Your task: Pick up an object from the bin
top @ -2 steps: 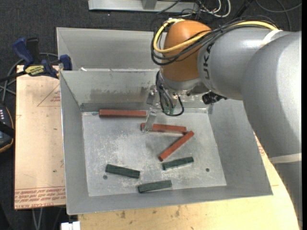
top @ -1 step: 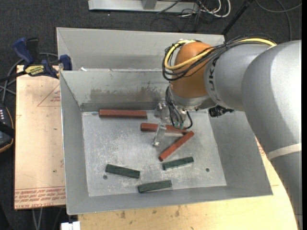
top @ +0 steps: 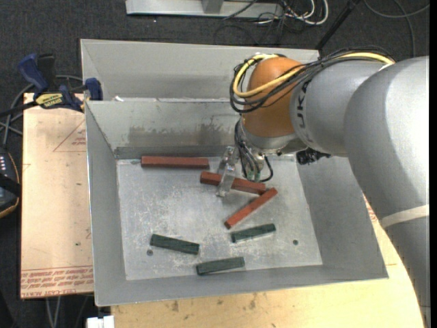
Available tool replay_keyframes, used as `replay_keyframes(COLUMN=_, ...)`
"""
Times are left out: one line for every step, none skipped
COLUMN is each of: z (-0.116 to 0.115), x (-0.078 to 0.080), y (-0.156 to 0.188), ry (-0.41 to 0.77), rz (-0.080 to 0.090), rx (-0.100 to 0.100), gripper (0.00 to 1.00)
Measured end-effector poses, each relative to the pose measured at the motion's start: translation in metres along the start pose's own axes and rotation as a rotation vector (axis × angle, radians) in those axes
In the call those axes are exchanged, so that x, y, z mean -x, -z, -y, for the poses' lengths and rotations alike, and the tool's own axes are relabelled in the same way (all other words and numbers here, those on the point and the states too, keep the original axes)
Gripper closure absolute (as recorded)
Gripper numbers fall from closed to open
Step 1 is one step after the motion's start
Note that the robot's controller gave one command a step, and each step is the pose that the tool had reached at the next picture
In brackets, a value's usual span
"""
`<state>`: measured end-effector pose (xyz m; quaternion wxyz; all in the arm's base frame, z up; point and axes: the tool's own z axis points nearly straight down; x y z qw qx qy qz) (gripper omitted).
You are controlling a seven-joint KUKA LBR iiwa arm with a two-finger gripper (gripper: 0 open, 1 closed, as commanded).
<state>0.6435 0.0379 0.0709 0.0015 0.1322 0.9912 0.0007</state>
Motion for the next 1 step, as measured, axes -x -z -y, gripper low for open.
replay_keyframes(z=-0.0094, x=-0.0139, y=0.1522, ry=0.074, rz=0.008, rx=0.002, gripper=1.00)
